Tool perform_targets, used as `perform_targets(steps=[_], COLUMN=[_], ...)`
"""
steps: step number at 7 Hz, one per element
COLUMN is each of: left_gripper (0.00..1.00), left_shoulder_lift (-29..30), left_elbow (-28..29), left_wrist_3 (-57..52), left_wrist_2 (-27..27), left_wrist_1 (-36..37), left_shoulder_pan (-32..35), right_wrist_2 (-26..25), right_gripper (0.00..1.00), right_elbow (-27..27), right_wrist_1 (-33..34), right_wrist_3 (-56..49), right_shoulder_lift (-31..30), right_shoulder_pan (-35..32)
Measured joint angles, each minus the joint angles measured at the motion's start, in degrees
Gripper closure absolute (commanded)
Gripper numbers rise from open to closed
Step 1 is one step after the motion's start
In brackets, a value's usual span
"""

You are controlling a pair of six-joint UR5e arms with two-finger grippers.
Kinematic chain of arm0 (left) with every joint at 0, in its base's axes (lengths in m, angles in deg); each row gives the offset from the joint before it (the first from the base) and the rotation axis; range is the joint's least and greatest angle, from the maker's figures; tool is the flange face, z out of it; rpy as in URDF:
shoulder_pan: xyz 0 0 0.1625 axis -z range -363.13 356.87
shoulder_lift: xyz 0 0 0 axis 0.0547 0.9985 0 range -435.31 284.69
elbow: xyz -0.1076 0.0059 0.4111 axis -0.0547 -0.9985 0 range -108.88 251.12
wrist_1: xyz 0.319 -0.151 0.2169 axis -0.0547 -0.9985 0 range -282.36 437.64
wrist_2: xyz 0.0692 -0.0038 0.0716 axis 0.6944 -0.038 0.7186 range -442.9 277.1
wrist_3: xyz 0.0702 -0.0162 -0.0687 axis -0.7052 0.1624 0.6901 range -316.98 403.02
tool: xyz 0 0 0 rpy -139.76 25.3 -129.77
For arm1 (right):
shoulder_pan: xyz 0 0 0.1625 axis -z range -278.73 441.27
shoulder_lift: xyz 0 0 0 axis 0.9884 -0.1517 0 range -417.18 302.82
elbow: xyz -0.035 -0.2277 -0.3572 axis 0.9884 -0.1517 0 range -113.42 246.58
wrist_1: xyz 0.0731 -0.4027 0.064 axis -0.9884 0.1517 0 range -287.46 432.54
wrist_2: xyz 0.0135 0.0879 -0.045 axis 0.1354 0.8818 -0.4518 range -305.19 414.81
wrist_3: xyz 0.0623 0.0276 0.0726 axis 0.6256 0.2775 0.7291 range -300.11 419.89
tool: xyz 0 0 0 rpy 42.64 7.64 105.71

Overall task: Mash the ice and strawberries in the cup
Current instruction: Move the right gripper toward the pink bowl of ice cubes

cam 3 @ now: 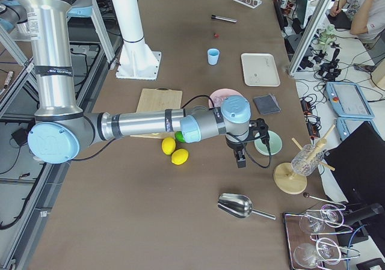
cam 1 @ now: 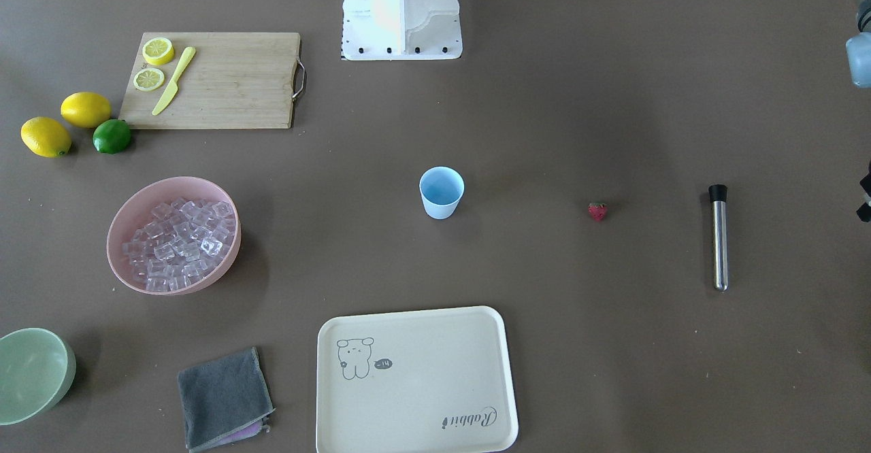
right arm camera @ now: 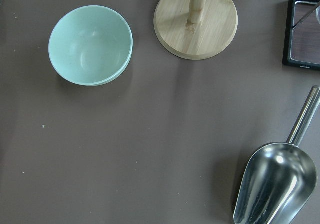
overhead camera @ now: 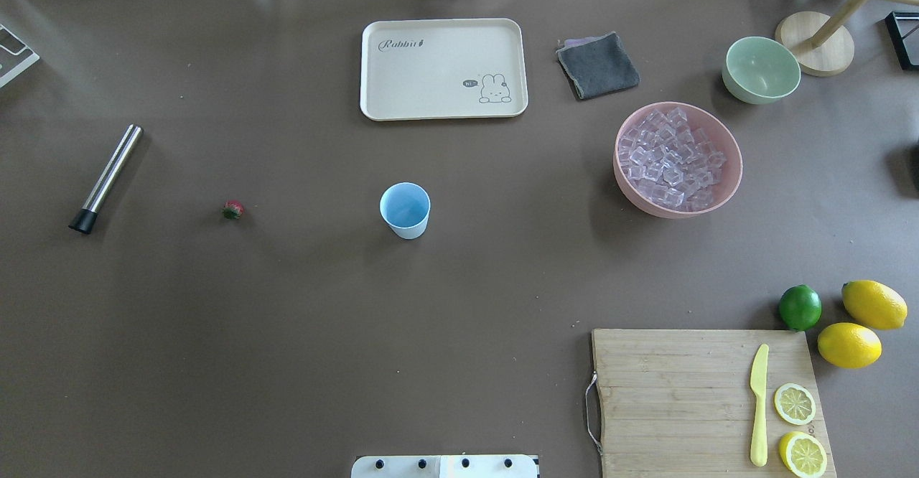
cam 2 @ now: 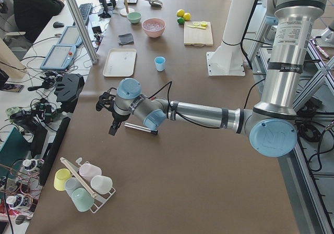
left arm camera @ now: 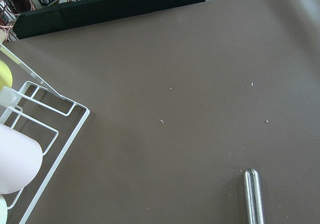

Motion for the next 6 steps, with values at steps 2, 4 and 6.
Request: perform_targets(steps=[2, 4, 6], left_gripper=[0.02, 0.02, 0.02], left_shoulder_lift=[-0.6, -0.6, -0.5], left_elbow=[0.0, -0.2, 0.1], left_wrist_3=[-1.8, -2.2, -2.0], left_wrist_2=[-0.1, -0.4, -0.4], left_wrist_1=[-0.3, -0.2, -0.1], left_shoulder_pan=[0.0, 0.0, -0.1], right_wrist_2=[-0.2, -0.2, -0.2], right_gripper=[0.01, 0.01, 0.01], right_elbow=[0.0, 0.0, 0.0], right_wrist_1=[-1.9, -2.5, -2.5], right_wrist_3=[0.2, 0.4, 1.1], right_shoulder_lift=[-0.3, -0.6, -0.8], right_shoulder_pan=[0.0, 0.0, 0.1])
